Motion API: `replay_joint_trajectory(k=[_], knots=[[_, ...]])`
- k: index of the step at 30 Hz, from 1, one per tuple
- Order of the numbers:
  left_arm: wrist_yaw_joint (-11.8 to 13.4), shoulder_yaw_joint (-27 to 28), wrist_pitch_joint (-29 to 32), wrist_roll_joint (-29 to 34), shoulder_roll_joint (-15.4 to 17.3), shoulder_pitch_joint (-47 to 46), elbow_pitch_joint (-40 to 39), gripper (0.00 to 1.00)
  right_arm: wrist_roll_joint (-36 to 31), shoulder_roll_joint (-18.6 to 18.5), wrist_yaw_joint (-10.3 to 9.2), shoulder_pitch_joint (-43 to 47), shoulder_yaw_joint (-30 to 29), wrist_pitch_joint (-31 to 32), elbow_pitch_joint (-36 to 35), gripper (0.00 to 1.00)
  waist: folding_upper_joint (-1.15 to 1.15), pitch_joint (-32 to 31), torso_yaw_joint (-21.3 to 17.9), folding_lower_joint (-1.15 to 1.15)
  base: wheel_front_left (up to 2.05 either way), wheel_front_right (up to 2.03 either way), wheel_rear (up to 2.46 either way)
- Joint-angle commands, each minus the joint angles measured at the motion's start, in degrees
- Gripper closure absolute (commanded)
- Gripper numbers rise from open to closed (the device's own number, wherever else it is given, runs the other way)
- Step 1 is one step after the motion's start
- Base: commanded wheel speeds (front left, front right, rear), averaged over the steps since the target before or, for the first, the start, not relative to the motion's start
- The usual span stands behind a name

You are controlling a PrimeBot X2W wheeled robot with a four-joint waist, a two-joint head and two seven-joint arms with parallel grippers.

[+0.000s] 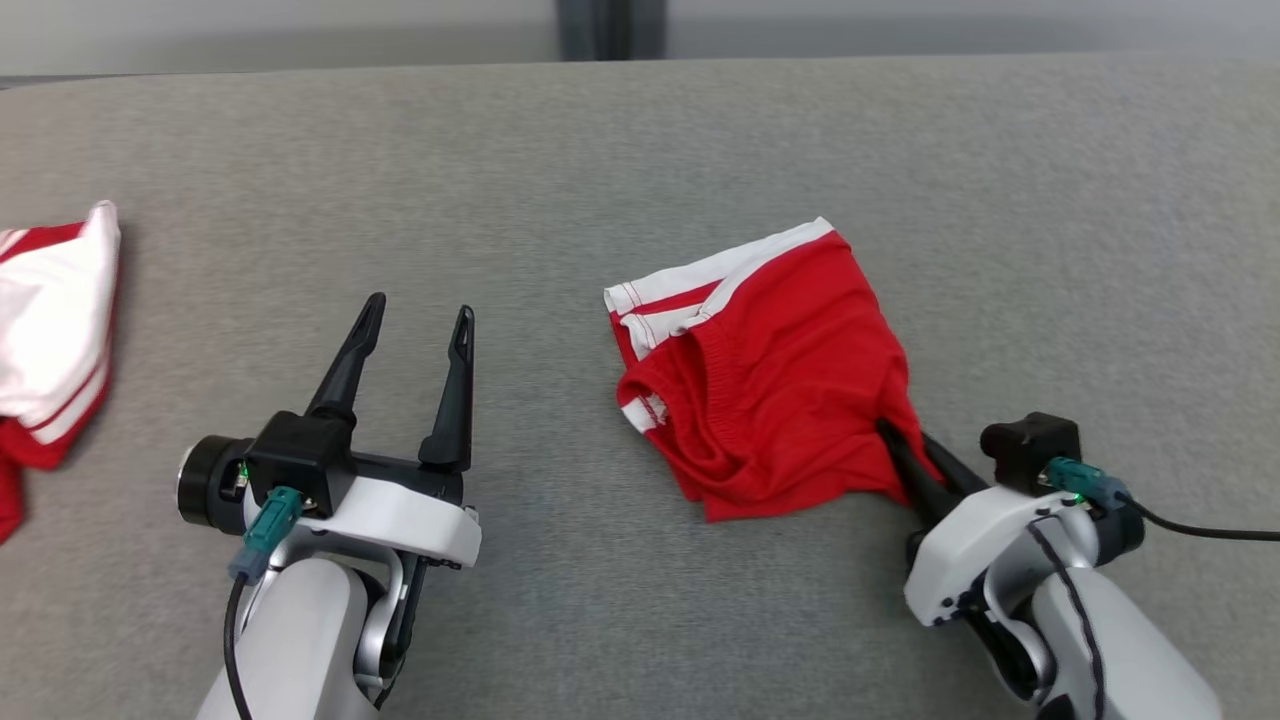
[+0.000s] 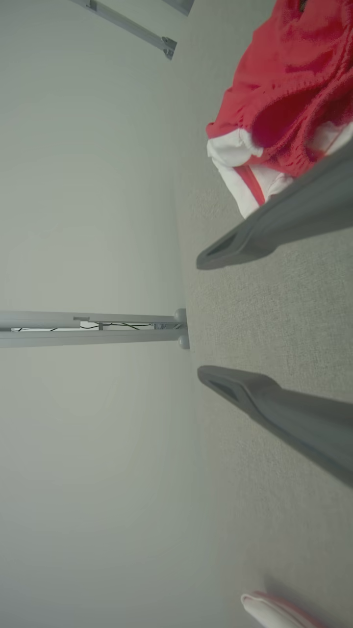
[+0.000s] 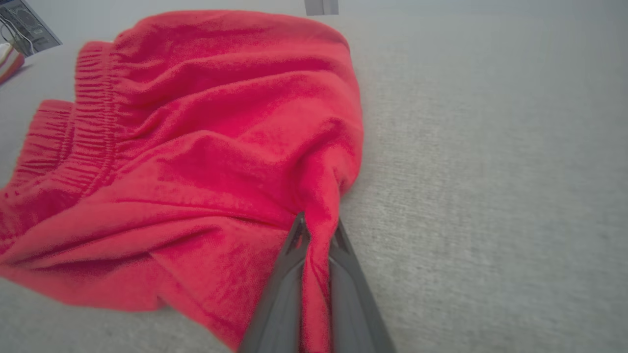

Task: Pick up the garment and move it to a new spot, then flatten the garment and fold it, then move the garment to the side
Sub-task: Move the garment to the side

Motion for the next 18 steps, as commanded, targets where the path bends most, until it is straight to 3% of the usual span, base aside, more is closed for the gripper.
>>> replay_joint_trajectory(k=[1, 12, 18], knots=[[0.14, -0.04, 0.16, 0.54, 0.82, -1.07, -1.09, 0.00, -1.16, -1.86, -0.18, 1.22, -0.72, 0.44, -0.68, 1.00, 0.00, 2.50, -4.29, 0.00, 0.00, 0.00, 0.00], [-0.12, -0.80, 4.70, 2.48, 4.58, -2.67, -8.55, 0.00, -8.53, -10.45, -0.23, 0.80, -7.41, -0.32, -2.29, 1.00, 0.00, 7.36, -16.08, 0.00, 0.00, 0.00, 0.00], [-0.49, -1.81, 8.25, 3.61, 6.71, -3.52, -12.87, 0.00, -12.67, -13.03, -0.16, -5.48, -14.54, -5.80, 4.16, 1.00, 0.00, 10.29, -20.74, 0.00, 0.00, 0.00, 0.00]])
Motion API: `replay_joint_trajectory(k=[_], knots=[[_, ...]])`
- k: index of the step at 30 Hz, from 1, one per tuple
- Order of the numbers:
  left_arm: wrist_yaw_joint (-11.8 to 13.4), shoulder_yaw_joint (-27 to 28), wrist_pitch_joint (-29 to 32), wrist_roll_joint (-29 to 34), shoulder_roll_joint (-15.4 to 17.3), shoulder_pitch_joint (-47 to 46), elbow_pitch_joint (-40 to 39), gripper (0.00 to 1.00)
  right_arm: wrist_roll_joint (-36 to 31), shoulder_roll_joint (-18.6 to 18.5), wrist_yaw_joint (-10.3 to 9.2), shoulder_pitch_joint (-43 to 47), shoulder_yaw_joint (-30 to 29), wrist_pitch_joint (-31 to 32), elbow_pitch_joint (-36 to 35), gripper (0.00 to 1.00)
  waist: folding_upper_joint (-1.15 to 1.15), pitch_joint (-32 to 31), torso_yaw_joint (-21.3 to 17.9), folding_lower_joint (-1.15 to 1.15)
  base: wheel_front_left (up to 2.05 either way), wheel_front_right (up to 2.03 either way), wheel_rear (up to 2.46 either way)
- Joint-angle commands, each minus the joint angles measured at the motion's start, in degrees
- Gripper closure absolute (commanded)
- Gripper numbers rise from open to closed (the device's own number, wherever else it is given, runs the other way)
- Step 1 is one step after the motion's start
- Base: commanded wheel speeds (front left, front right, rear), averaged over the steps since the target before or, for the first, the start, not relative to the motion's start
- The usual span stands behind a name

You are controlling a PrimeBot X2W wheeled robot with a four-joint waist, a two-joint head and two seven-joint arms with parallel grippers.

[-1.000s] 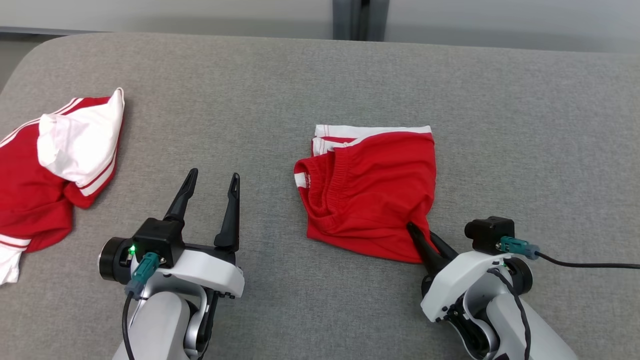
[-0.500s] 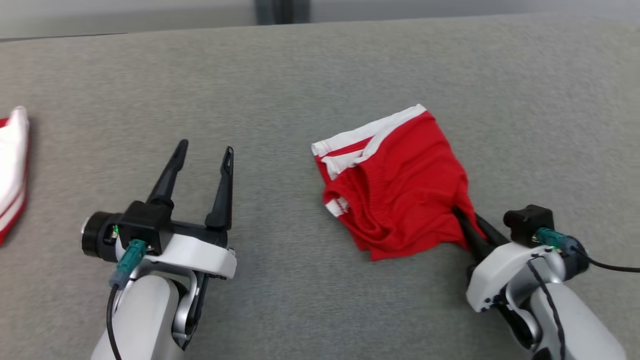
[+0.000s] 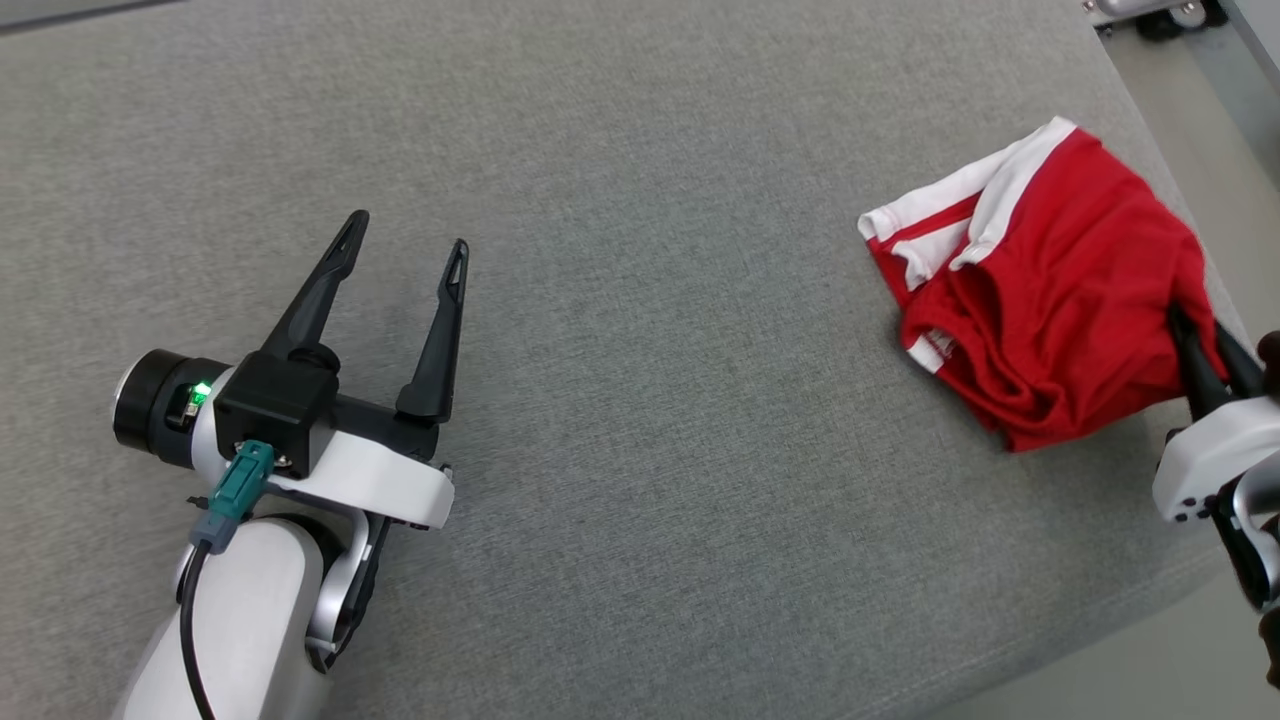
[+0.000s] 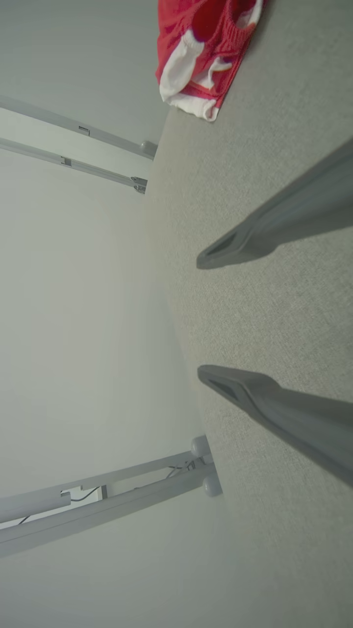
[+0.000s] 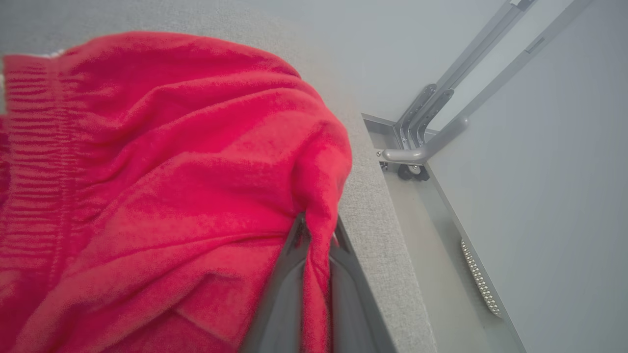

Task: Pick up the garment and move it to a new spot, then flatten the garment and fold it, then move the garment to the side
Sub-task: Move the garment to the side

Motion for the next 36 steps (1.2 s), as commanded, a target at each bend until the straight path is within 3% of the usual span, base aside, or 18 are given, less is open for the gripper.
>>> replay_joint_trajectory(k=[1, 5, 6, 7, 8, 14, 18, 22, 28, 36], knots=[[-0.19, -0.06, 0.25, 0.34, 0.40, -1.18, -0.56, 0.00, -0.41, 0.15, -0.12, -1.36, -0.55, -0.95, 0.76, 1.00, 0.00, 1.67, -1.56, 0.00, 0.00, 0.00, 0.00], [-0.28, -0.49, 0.91, 0.62, 0.85, -1.29, -1.56, 0.00, -1.84, 0.89, -0.12, -4.05, -2.64, -2.73, 4.95, 1.00, 0.00, 2.38, -1.77, 0.00, 0.00, 0.00, 0.00], [-0.30, -0.60, 1.10, 0.62, 0.89, -1.33, -1.64, 0.00, -2.17, 1.18, -0.12, -4.61, -3.18, -3.06, 5.97, 0.79, 0.00, 2.45, -1.75, 0.00, 0.00, 0.00, 0.00], [-0.32, -0.69, 1.15, 0.56, 0.93, -1.37, -1.72, 0.00, -2.02, 1.69, -0.12, -4.75, -3.47, -3.18, 6.93, 0.35, 0.00, 2.42, -1.68, 0.00, 0.00, 0.00, 0.00], [-0.34, -0.79, 1.09, 0.48, 0.88, -1.38, -1.73, 0.00, -1.22, 2.33, -0.12, -5.04, -3.59, -3.56, 7.53, 0.00, 0.00, 2.33, -1.57, 0.00, 0.00, 0.00, 0.00], [0.37, -0.70, -0.01, -0.68, 0.25, 0.00, -0.66, 0.00, -0.24, 1.53, -0.09, -3.28, -8.01, -4.75, 7.93, 0.00, 0.00, -0.26, -0.17, 0.00, 0.00, 0.00, 0.00], [1.20, -0.13, -1.12, -1.69, -0.68, 0.89, 0.41, 0.00, 1.21, 1.90, -0.08, -1.04, -12.21, -5.33, 1.17, 0.00, 0.00, -2.88, 1.83, 0.00, 0.00, 0.00, 0.00], [2.25, 1.10, -2.70, -3.02, -1.32, 1.92, 1.73, 0.00, 1.50, 5.19, -0.07, 2.66, -15.24, -5.52, -9.94, 0.00, 0.00, -5.65, 4.93, 0.00, 0.00, 0.00, 0.00], [3.45, 2.66, -4.94, -4.70, -2.46, 3.42, 3.92, 0.00, 0.66, 11.66, -0.07, 7.05, -14.79, -3.39, -24.49, 0.00, 0.00, -9.01, 11.18, 0.00, 0.00, 0.00, 0.00], [4.12, 3.49, -6.94, -6.34, -3.34, 7.18, 6.28, 0.00, 0.99, 15.70, -0.07, 11.68, -10.90, -0.57, -30.94, 0.00, 0.00, -13.82, 19.28, 0.00, 0.00, 0.00, 0.00]])
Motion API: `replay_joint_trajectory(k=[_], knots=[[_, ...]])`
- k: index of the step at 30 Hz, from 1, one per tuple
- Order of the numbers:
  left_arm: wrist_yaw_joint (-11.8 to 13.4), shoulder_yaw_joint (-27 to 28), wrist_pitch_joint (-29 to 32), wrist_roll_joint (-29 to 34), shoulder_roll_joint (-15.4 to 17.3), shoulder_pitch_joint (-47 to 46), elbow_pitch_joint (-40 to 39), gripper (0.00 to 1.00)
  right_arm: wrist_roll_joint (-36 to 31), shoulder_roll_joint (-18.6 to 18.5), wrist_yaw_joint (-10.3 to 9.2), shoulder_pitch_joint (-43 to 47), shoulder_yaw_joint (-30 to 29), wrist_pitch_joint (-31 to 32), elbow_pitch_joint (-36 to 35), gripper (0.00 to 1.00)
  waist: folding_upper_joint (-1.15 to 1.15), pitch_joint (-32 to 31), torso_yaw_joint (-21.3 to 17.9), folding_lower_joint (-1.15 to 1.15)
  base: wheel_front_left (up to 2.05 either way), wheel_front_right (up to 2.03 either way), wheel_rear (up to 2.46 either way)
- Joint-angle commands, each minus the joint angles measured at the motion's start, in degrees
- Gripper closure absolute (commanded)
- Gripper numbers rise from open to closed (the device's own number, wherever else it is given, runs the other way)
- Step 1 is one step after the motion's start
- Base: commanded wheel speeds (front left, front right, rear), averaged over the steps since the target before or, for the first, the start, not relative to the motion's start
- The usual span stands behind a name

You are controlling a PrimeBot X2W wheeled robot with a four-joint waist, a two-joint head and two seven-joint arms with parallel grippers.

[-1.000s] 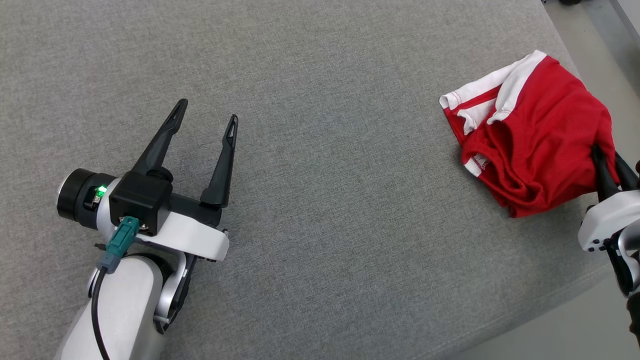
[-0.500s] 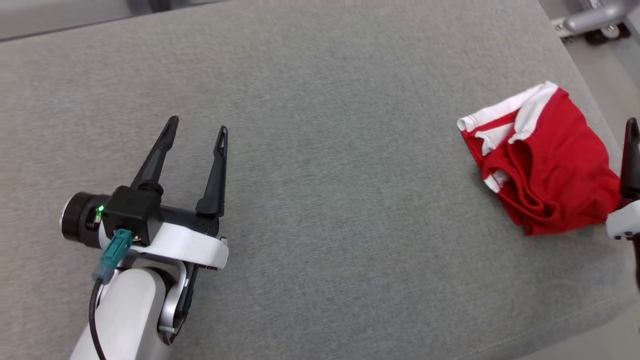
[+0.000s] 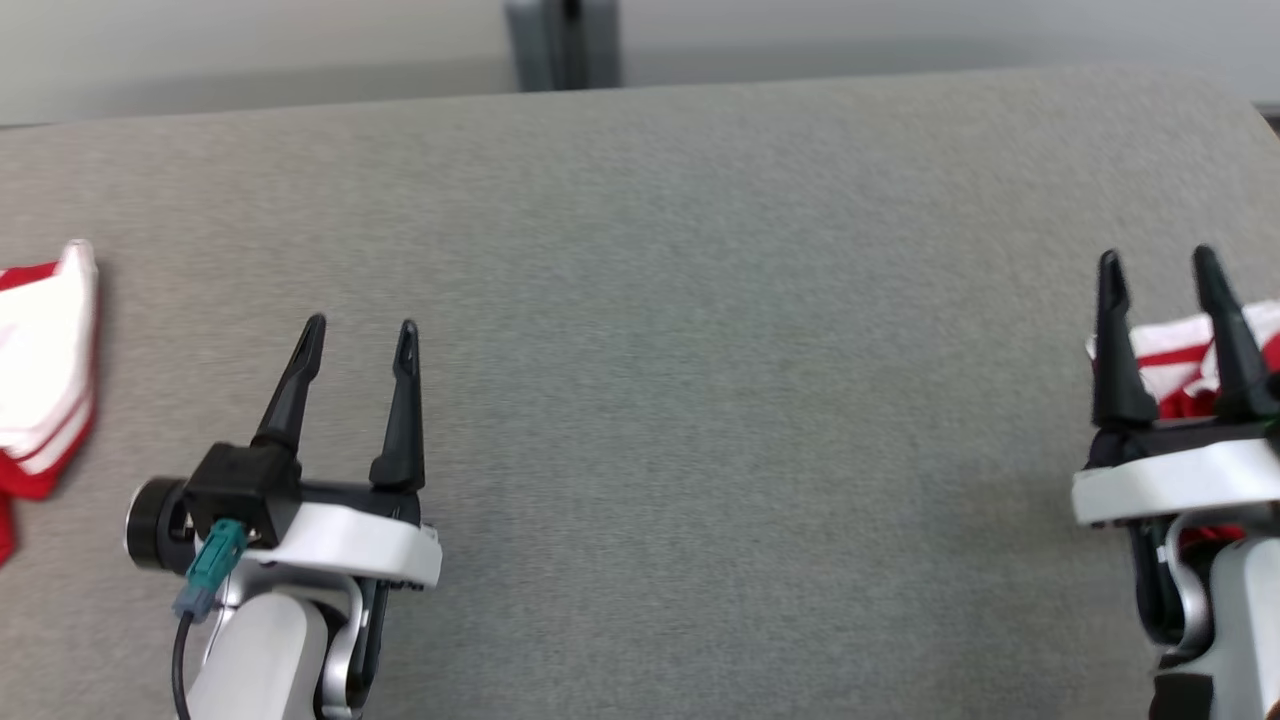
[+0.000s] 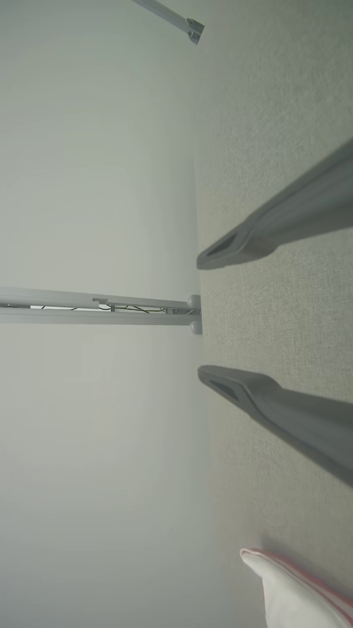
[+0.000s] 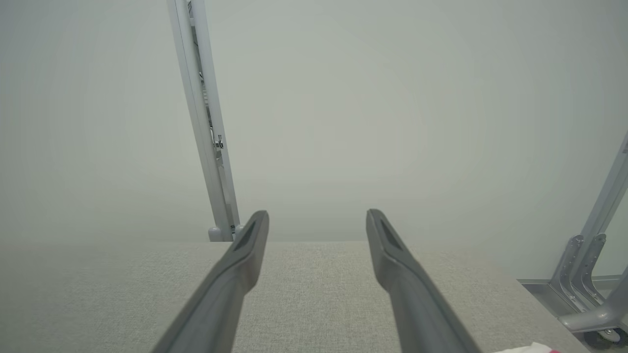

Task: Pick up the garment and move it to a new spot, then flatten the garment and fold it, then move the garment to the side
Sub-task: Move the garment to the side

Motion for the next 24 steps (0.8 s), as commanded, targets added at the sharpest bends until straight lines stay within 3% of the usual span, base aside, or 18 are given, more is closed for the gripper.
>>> replay_joint_trajectory(k=[1, 10, 24], knots=[[0.38, 0.36, -0.33, -0.59, -0.01, 1.32, 0.28, 0.00, 0.11, -0.06, 0.00, 1.51, 0.61, 0.51, -0.27, 0.00, 0.00, -3.47, 3.94, 0.00, 0.00, 0.00, 0.00], [1.09, 0.72, -0.94, -1.09, 0.35, 5.50, 0.72, 0.00, -0.42, 0.37, 0.00, 7.84, 3.40, 1.81, 0.29, 0.00, 0.00, -8.57, 6.83, 0.00, 0.00, 0.00, 0.00], [1.38, -0.47, 2.16, -1.73, 2.19, 12.13, -1.44, 0.00, 2.09, 0.39, 0.00, 18.41, 3.10, 4.80, -4.53, 0.00, 0.00, -14.48, 4.29, 0.00, 0.00, 0.00, 0.00]])
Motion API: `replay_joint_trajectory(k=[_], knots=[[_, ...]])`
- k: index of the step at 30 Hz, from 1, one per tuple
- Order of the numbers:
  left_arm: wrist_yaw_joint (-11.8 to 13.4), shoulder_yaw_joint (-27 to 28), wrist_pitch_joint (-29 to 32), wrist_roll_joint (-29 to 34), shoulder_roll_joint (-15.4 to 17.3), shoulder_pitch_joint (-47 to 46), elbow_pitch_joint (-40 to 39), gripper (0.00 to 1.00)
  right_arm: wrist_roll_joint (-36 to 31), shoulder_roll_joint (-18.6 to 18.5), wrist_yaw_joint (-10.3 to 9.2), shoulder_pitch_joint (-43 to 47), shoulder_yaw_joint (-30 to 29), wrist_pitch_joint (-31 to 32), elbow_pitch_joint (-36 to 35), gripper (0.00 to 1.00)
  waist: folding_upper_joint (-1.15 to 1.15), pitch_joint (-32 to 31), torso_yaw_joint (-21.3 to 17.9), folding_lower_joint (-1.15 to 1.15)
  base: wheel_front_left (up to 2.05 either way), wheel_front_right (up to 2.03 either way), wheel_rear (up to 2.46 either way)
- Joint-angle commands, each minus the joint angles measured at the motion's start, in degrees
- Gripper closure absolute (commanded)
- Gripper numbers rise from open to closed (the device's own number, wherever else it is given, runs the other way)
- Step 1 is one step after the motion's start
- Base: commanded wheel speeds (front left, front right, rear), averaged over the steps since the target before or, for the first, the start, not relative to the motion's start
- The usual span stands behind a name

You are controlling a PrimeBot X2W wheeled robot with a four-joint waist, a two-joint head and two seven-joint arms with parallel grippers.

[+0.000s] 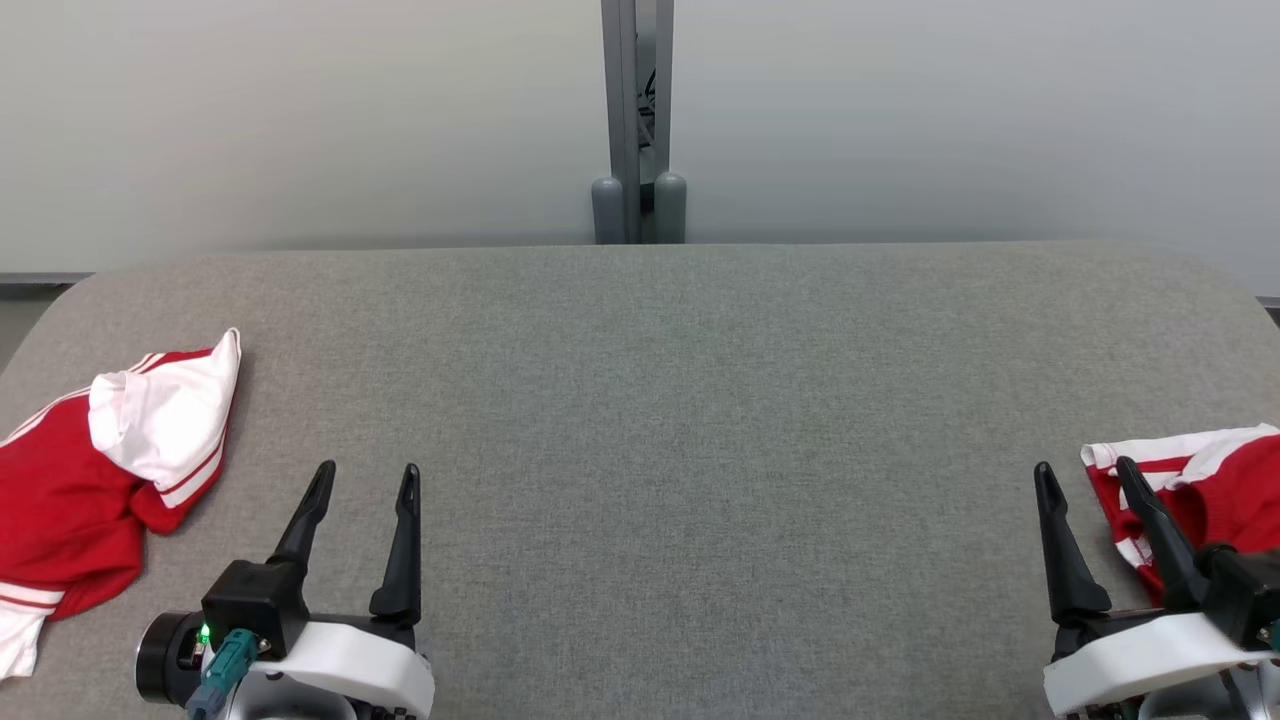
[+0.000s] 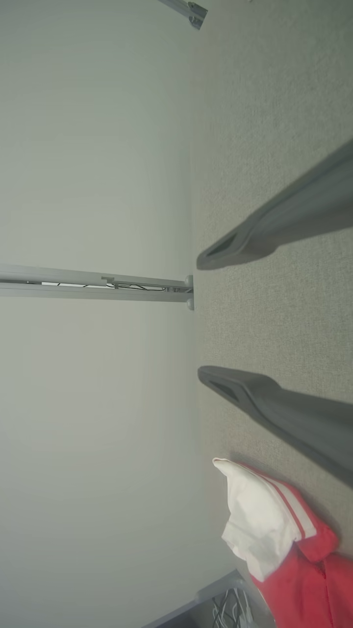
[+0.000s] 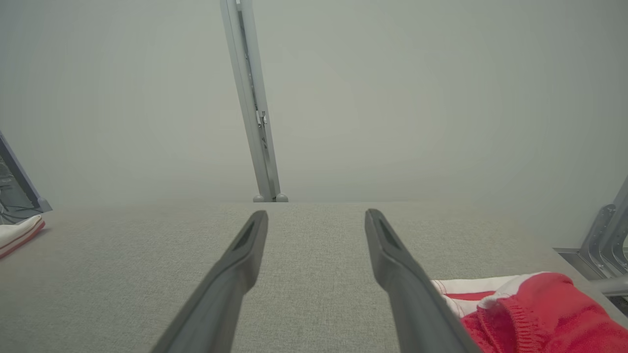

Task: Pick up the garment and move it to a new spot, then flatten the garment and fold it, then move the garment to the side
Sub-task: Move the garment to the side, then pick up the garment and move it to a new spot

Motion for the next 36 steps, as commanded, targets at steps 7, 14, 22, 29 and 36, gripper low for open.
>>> replay_joint_trajectory(k=[7, 14, 22, 29, 36], knots=[[0.49, 0.37, 1.13, -1.04, 0.70, 1.30, 0.42, 0.00, 0.55, -0.32, 0.00, 1.96, 0.25, 1.04, -0.93, 0.00, 0.00, -1.71, -1.03, 0.00, 0.00, 0.00, 0.00], [0.82, 0.49, 0.94, -1.39, 0.80, 1.18, 0.98, 0.00, 1.13, -0.32, 0.00, 2.03, 0.00, 0.85, -1.05, 0.00, 0.00, -1.86, -1.00, 0.00, 0.00, 0.00, 0.00], [1.00, -0.09, 1.17, -1.42, 0.73, 0.54, 1.13, 0.00, 1.57, -0.32, 0.00, 2.12, -0.18, 0.66, -0.96, 0.00, 0.00, -1.76, -0.70, 0.00, 0.00, 0.00, 0.00], [1.27, -0.28, 1.18, -1.64, 0.88, 0.27, 1.26, 0.00, 1.74, -0.32, 0.00, 2.04, -0.42, 0.64, -0.76, 0.00, 0.00, -1.84, -0.64, 0.00, 0.00, 0.00, 0.00], [1.65, -0.42, 1.48, -1.91, 1.00, 0.18, 1.19, 0.00, 1.99, -0.31, 0.00, 2.12, -0.51, 0.54, -0.59, 0.00, 0.00, -1.85, -0.54, 0.00, 0.00, 0.00, 0.00]])
